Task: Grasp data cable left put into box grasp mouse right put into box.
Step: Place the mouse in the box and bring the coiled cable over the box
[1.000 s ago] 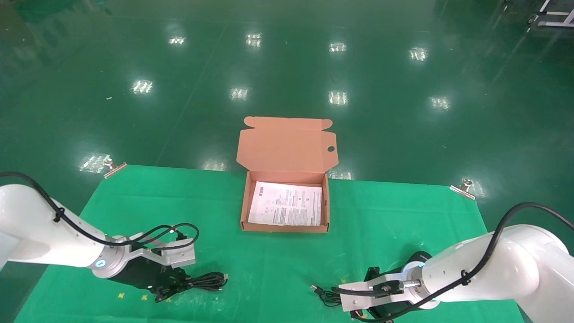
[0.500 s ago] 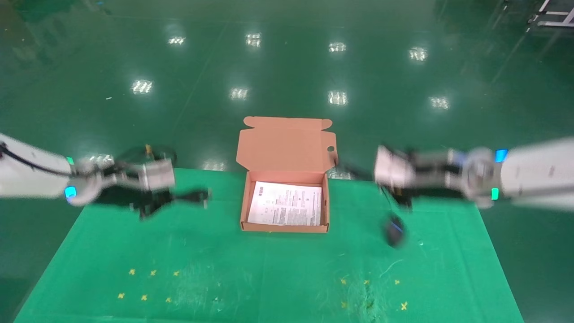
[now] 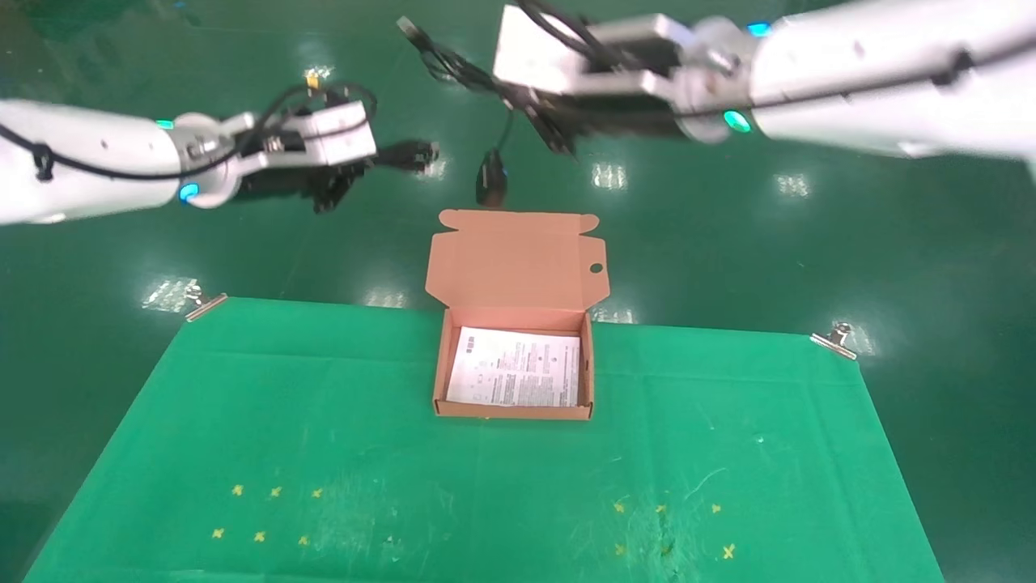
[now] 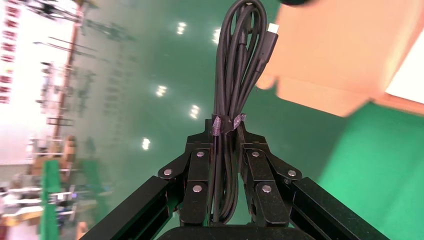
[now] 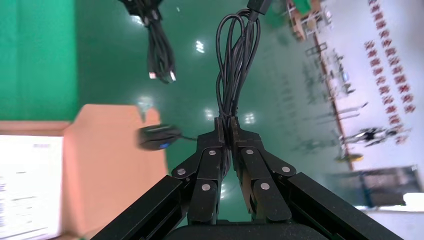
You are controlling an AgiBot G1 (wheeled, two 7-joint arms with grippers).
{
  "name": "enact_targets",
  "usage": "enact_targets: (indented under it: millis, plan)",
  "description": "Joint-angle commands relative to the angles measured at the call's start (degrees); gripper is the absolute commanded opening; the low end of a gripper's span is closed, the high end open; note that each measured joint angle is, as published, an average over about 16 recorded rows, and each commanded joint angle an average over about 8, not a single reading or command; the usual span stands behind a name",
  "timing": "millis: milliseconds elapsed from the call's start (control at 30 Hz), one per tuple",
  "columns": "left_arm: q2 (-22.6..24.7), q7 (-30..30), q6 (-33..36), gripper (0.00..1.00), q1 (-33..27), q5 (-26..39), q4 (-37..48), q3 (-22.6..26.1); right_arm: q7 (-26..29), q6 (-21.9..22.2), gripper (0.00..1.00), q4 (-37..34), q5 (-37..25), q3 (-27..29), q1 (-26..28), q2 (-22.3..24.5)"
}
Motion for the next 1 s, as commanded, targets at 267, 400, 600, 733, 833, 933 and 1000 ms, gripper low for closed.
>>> enact_targets:
  millis: [267,400,600,733,833,933,1000]
  plan:
    - [0.0,-1.17,-1.43,0.0,-0.92,1.71,-0.62,0.1,-3.57,1.02,0.0,-7.22,0.58,-0.51,3.84,-4.96]
    - [-1.36,-1.65,0.64,0.0,0.04,2.17,-1.28,0.73,-3.13,0.17,0.0,-7.22,0.55,-1.06,2.67,-5.11]
    - [-3.39,-4.8,3.24,0.0,0.84,5.14,-2.28,1.87,-2.48,0.34,0.0,-8.52,-0.41,-2.16,0.92,-6.38]
    - [-4.28,-8.36,4.47,0.0,0.91,8.21,-2.87,2.58,-2.68,1.53,0.0,-10.76,-0.72,-3.19,-0.2,-8.06]
    - [-4.73,-10.79,5.14,0.0,1.07,10.07,-3.92,2.94,-3.3,2.71,0.0,-12.0,0.38,-4.24,-1.32,-9.02]
    - [-5.05,-12.59,5.55,0.0,1.38,11.28,-5.37,3.13,-3.68,3.78,0.0,-12.29,2.6,-5.69,-2.66,-9.5]
    - [-5.25,-13.49,5.77,0.0,1.58,11.83,-6.25,3.2,-3.63,4.39,0.0,-12.08,4.2,-6.92,-3.49,-9.62]
